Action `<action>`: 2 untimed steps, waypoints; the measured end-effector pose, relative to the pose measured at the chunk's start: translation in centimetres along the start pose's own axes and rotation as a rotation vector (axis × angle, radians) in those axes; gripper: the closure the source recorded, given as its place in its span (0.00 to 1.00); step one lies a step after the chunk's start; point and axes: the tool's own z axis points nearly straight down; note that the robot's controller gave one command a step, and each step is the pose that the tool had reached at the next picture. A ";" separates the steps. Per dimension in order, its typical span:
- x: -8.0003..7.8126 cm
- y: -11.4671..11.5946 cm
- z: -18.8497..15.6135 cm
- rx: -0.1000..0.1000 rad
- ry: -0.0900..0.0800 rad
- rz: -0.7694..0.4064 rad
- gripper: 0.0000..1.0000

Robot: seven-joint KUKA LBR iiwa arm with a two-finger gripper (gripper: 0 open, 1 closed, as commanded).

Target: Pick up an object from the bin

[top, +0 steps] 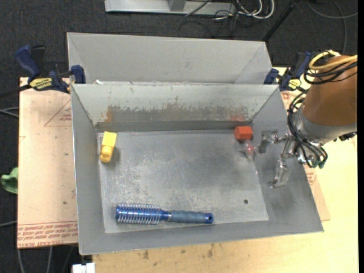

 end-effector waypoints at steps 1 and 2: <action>-0.2 0.1 -0.4 0.001 -0.007 -0.004 1.00; 1.2 2.9 -21.9 0.005 -0.019 -0.097 1.00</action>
Offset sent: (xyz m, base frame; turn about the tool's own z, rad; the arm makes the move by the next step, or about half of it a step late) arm 0.0000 0.0000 0.0000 0.0000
